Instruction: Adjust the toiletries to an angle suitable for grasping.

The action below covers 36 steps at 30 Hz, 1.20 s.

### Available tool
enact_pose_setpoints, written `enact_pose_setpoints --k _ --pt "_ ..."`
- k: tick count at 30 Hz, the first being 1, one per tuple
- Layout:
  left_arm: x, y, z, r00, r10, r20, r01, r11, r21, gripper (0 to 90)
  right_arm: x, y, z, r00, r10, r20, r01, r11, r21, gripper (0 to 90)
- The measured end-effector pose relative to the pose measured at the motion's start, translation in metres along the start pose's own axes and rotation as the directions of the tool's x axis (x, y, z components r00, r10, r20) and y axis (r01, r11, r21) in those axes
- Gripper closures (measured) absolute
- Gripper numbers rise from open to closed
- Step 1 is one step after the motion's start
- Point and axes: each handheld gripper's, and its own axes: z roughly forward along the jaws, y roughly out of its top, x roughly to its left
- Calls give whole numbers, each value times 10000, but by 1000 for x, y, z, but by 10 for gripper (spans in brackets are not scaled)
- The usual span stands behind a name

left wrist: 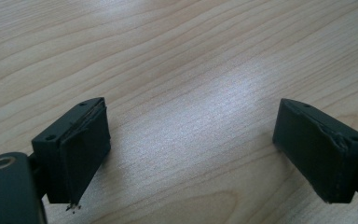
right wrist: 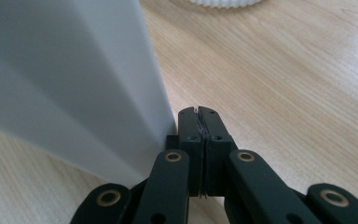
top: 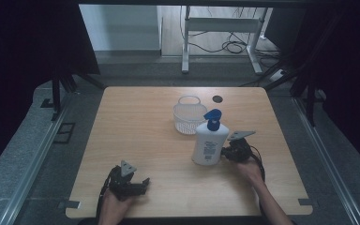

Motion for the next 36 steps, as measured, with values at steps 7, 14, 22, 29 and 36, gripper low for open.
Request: enact_pose_setpoints --k 7,14,22,29,36 --pt "0 0 0 10000 -3 -4 3 10000 1 106 7 -4 -3 9999 -144 -23 144 9999 -6 880" --pt "0 0 0 10000 -27 -9 27 10000 3 106 15 -8 -4 9995 -282 -121 283 9996 68 879" --pt "-1 0 0 10000 -46 -11 46 10000 7 106 23 -11 -6 9992 -389 -102 390 9992 109 875" --pt "-1 0 0 10000 -43 -7 43 10000 22 106 24 -12 -5 9991 -422 -60 422 9990 153 873" --pt "-1 0 0 10000 -47 -12 47 10000 9 106 24 -14 -13 9995 -307 -7 307 9995 92 852"
